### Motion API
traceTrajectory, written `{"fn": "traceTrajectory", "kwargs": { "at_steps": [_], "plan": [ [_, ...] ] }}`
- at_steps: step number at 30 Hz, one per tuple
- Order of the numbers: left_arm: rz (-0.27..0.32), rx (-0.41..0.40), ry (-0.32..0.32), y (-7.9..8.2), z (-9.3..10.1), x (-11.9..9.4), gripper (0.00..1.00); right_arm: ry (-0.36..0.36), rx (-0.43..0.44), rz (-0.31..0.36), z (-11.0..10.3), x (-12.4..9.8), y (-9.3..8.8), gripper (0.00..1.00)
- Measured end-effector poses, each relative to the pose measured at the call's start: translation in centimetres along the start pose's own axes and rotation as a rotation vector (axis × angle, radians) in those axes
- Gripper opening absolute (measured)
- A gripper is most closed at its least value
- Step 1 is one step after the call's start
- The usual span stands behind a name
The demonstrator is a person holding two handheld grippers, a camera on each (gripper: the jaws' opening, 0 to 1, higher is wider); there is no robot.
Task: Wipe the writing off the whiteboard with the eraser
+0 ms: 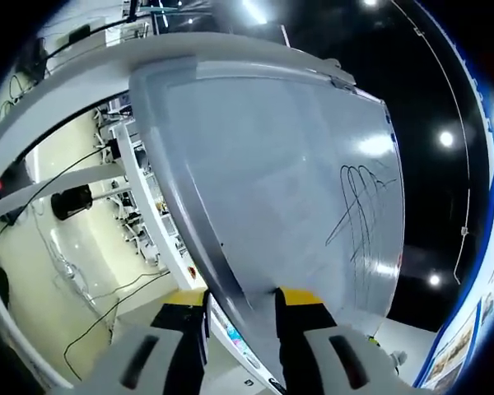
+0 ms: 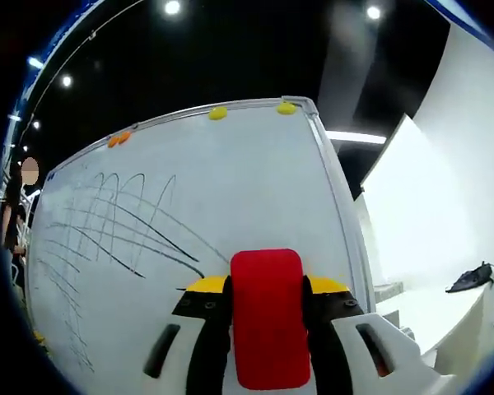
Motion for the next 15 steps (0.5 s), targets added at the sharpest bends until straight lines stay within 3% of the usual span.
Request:
{"fn": "traceTrajectory", "kwargs": {
  "at_steps": [15],
  "plan": [
    [0.009, -0.006, -0.003, -0.2, 0.3, -0.2, 0.33, -0.035, 0.058, 0.007, -1.6, 0.0, 0.1, 0.36]
  ]
}}
Point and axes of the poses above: the point that each gripper's makers call its tool centre point, and the gripper's own axes: x roughly forward along the fingers, z roughly to its right, y roughly out of its top, the point moved 2 cm from there along -x, roughly backward along the fingers, and after that the axes turned 8 degrees about -x, right-handed, at the moved point
